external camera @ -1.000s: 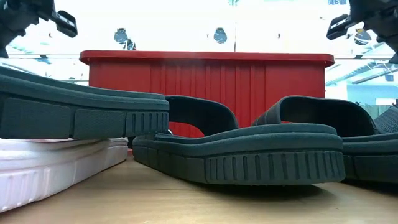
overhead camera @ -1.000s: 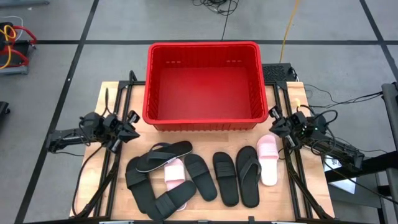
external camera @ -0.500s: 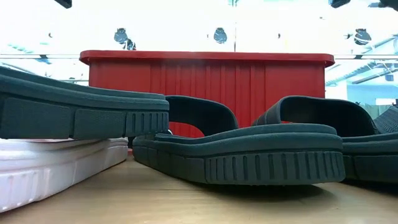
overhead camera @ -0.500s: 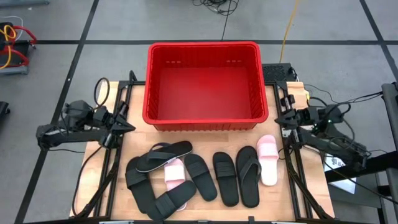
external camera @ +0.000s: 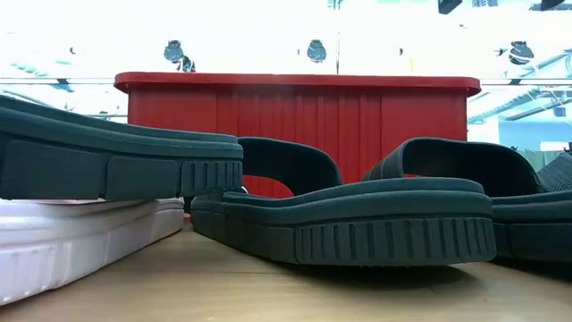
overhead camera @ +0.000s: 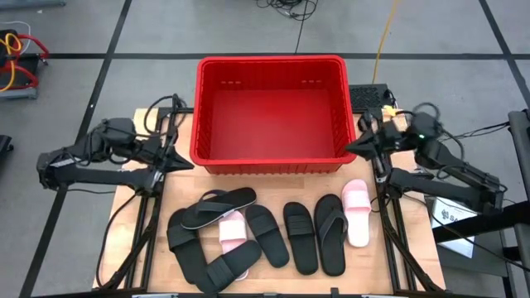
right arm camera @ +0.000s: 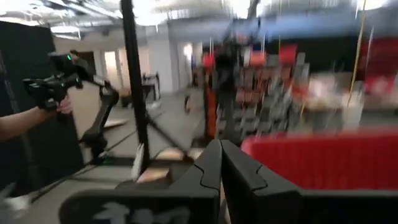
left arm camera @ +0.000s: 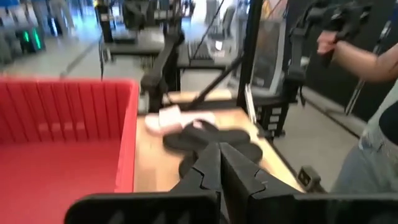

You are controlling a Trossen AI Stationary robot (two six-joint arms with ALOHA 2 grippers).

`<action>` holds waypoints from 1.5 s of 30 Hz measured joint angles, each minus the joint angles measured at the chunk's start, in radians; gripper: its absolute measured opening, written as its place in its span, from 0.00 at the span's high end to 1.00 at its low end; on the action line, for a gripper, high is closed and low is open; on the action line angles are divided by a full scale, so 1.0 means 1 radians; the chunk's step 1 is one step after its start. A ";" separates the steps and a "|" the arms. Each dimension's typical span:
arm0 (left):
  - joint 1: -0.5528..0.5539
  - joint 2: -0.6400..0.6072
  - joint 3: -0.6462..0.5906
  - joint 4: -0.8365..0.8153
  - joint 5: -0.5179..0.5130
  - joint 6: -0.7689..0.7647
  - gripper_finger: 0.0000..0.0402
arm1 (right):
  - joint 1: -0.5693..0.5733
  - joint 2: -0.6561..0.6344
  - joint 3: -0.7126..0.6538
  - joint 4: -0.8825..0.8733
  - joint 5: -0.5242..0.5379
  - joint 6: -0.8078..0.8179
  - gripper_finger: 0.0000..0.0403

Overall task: Pick and place slides into bin
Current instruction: Put the black slipper into the red bin

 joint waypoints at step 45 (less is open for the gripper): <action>0.000 0.049 0.120 -0.219 -0.111 -0.036 0.98 | 0.337 0.537 0.466 -0.511 0.454 -0.319 1.00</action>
